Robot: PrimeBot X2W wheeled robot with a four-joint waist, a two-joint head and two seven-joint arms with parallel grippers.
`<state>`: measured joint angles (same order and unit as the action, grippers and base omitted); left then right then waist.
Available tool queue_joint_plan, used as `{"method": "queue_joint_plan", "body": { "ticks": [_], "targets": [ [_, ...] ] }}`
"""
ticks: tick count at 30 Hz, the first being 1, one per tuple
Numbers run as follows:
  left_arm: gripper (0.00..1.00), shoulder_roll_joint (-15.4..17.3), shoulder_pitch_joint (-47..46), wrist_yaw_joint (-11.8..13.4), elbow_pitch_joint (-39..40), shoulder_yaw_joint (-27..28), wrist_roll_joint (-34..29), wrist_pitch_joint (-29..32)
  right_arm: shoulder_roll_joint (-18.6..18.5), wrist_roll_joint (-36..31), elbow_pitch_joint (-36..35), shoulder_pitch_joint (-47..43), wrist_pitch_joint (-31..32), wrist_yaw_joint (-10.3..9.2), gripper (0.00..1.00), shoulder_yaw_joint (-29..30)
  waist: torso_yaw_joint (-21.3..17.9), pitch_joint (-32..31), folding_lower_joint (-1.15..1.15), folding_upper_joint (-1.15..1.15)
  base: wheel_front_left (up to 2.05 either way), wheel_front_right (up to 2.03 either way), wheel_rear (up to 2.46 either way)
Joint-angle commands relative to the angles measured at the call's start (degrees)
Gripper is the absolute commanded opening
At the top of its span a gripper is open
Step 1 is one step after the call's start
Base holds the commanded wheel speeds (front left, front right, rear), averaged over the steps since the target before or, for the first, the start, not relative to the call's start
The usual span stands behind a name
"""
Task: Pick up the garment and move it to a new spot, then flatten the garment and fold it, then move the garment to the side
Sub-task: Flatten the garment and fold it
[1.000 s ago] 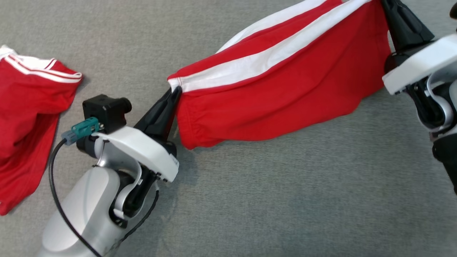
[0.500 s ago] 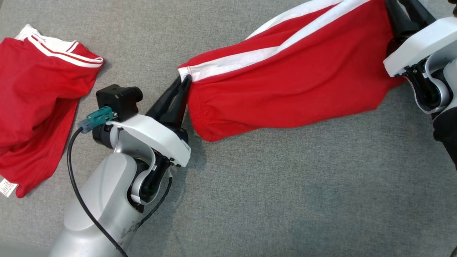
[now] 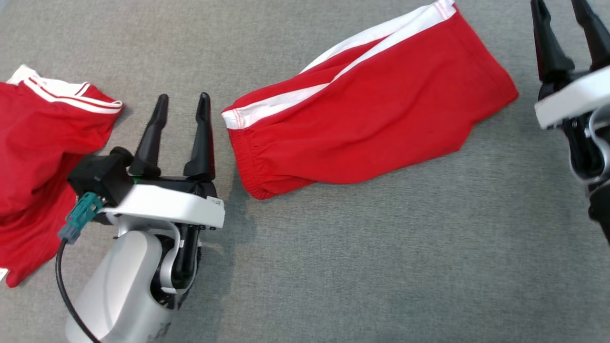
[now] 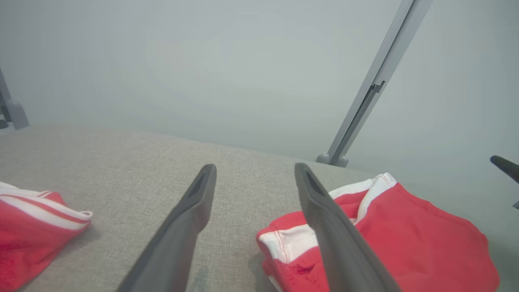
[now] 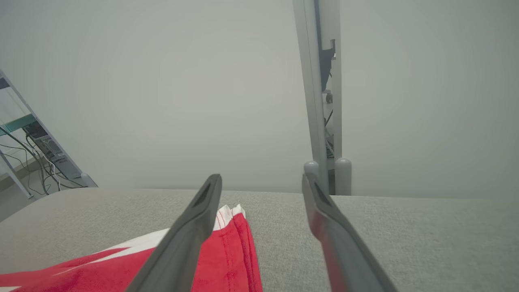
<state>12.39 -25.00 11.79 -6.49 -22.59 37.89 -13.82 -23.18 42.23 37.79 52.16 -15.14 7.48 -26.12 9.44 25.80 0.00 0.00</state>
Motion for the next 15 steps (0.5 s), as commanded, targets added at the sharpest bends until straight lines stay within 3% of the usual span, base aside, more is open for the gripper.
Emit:
{"method": "queue_joint_plan", "body": {
  "ticks": [1,8,15],
  "targets": [
    [1.0,1.27,0.72,0.91,0.82,0.9,-1.97,-0.58,0.7,-2.51,-2.39,-3.15,-0.09,0.03,1.0,2.84,-1.61,-1.39,0.0,0.0,0.0,0.0,0.0],
    [1.0,3.3,2.62,1.86,2.05,2.6,-7.88,-1.31,3.75,-12.88,-11.46,-14.29,-0.1,0.03,1.0,11.28,-4.31,-3.57,0.0,0.0,0.0,0.0,0.0],
    [1.0,4.76,5.45,1.26,0.78,3.17,-11.49,-1.31,6.7,-18.69,-17.43,-23.52,-0.11,0.02,1.0,14.69,-6.41,-5.89,0.0,0.0,0.0,0.0,0.0]
  ]
}}
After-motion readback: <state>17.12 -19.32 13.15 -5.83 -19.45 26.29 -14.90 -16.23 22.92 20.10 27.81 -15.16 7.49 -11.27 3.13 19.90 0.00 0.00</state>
